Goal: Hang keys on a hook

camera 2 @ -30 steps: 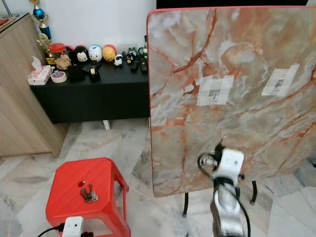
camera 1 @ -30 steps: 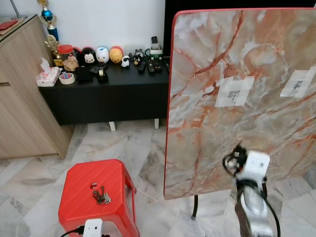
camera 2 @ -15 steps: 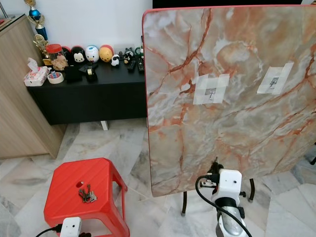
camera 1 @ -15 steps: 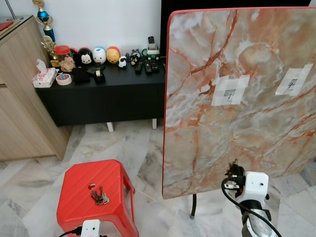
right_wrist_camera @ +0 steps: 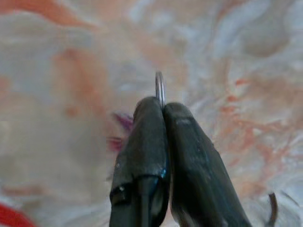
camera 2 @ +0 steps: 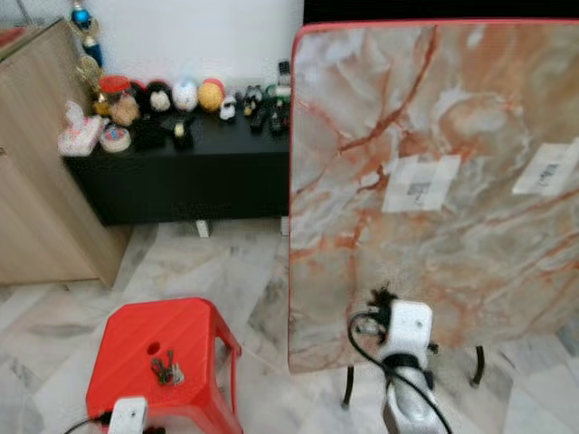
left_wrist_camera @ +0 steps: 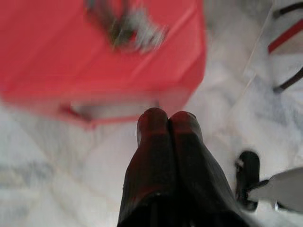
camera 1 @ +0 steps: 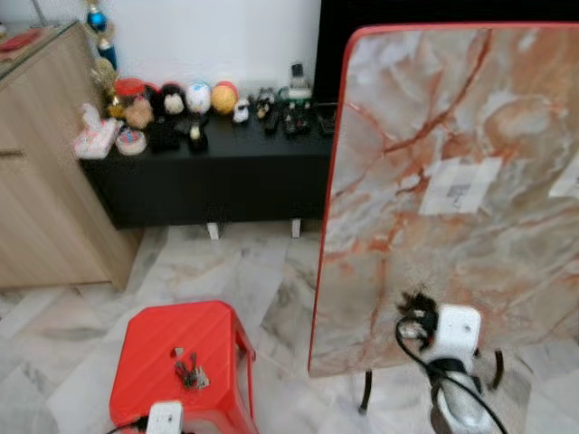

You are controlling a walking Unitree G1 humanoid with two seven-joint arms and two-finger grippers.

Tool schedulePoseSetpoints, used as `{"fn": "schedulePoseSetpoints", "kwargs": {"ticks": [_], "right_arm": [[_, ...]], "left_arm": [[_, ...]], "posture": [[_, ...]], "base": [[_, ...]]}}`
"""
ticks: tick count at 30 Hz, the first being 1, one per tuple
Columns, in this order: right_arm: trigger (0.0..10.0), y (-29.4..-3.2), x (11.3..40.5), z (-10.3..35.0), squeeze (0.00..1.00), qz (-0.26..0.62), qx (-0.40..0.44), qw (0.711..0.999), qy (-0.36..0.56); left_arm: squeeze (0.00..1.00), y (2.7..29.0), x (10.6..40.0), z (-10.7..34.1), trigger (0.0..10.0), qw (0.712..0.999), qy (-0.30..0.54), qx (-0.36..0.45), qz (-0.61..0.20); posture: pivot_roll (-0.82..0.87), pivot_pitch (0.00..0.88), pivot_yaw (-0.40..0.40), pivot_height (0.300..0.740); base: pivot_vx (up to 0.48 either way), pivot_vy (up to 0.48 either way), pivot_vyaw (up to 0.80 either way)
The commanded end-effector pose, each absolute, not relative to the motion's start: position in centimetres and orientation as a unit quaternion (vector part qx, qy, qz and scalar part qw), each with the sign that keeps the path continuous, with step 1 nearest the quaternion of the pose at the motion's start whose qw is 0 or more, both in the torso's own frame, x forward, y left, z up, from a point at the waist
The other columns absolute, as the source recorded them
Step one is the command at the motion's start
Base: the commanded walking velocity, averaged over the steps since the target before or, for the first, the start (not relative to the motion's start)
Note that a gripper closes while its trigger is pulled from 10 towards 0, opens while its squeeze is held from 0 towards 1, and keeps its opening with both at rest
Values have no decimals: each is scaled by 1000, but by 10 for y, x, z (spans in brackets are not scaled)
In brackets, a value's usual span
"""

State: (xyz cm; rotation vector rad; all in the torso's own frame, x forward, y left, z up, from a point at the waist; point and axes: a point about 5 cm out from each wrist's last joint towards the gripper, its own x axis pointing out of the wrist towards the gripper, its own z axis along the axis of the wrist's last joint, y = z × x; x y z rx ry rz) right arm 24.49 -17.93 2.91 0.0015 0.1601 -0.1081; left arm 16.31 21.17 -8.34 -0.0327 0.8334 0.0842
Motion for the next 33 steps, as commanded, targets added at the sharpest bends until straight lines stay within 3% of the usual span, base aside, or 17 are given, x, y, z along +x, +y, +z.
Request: {"fn": "schedulePoseSetpoints", "kwargs": {"ticks": [1, 24, 33], "right_arm": [[10000, -188, 247, 37, 0, -68, -7, 995, 66], [10000, -195, 245, 52, 0, -110, -18, 993, 35], [10000, -198, 242, 76, 0, -112, -72, 991, -13]], "left_arm": [[0, 203, 163, -85, 10000, 913, 407, -19, 26], [0, 203, 162, -86, 10000, 912, 408, -20, 27], [0, 202, 162, -86, 10000, 912, 409, -19, 24]], "posture": [[-28, 0, -24, 740], [-23, 0, -34, 740], [-25, 0, -36, 740]], "base": [[0, 0, 0], [0, 0, 0], [0, 0, 0]]}}
